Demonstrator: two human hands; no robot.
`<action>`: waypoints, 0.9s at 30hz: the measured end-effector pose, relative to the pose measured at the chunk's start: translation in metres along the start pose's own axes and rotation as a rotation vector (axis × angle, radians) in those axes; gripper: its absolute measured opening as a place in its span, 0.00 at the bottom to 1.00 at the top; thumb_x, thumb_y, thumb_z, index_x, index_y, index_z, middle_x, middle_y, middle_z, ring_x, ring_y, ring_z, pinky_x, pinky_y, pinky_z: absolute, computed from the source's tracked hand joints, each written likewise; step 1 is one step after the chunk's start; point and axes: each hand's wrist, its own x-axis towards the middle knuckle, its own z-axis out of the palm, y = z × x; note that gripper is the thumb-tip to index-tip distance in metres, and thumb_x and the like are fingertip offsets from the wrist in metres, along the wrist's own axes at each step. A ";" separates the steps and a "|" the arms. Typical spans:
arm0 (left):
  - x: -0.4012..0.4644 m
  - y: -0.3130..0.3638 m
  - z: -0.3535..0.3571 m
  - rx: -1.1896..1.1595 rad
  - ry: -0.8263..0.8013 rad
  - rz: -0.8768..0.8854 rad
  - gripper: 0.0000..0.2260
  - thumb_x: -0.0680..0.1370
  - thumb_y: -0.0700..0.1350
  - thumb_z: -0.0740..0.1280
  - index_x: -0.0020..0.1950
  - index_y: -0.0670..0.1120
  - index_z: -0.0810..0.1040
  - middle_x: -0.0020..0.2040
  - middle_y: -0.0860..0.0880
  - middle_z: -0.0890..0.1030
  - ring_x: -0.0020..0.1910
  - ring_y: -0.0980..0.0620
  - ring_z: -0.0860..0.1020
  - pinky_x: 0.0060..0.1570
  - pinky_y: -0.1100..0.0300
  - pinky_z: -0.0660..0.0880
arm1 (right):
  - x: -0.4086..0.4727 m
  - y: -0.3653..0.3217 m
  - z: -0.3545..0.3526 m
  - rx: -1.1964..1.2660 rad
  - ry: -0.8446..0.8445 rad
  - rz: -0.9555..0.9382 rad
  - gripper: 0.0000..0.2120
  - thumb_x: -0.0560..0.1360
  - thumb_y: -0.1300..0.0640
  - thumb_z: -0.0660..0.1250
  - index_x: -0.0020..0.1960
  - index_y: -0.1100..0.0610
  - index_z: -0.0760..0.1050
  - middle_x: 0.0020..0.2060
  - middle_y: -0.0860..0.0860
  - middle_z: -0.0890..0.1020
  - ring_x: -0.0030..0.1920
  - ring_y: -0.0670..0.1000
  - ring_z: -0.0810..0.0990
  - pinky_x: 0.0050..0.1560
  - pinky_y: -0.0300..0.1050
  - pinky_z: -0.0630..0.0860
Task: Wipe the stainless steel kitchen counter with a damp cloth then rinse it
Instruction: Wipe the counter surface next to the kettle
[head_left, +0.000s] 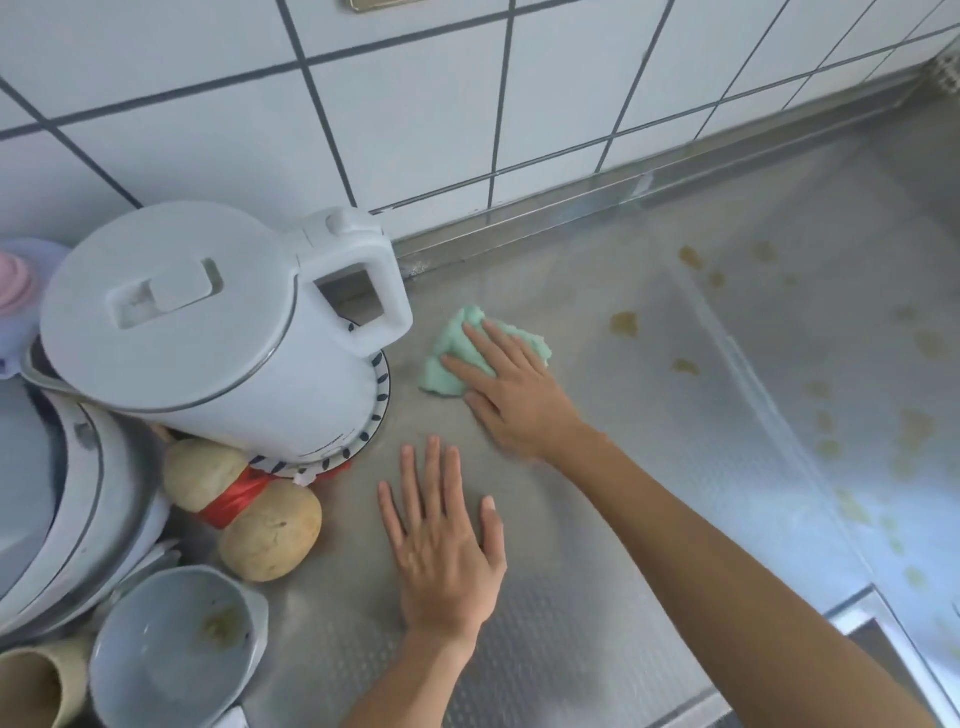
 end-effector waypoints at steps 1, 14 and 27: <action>0.000 0.000 0.000 -0.002 -0.004 0.002 0.29 0.82 0.56 0.57 0.81 0.45 0.64 0.85 0.48 0.57 0.85 0.45 0.51 0.81 0.37 0.54 | -0.022 0.010 -0.003 -0.018 -0.013 -0.010 0.22 0.84 0.51 0.59 0.78 0.47 0.67 0.81 0.54 0.60 0.82 0.58 0.55 0.81 0.56 0.50; 0.000 -0.004 0.000 0.003 0.008 0.024 0.30 0.81 0.56 0.57 0.82 0.45 0.62 0.84 0.48 0.57 0.85 0.44 0.50 0.81 0.38 0.52 | -0.129 -0.029 0.026 -0.026 0.093 0.263 0.22 0.86 0.49 0.53 0.79 0.46 0.64 0.81 0.56 0.59 0.82 0.59 0.52 0.81 0.57 0.51; 0.000 -0.004 0.000 -0.038 0.038 0.026 0.28 0.82 0.55 0.56 0.80 0.44 0.64 0.82 0.46 0.63 0.84 0.43 0.54 0.80 0.37 0.52 | -0.199 0.046 -0.008 0.026 0.242 0.979 0.24 0.85 0.45 0.52 0.80 0.46 0.62 0.82 0.55 0.54 0.82 0.59 0.48 0.81 0.59 0.47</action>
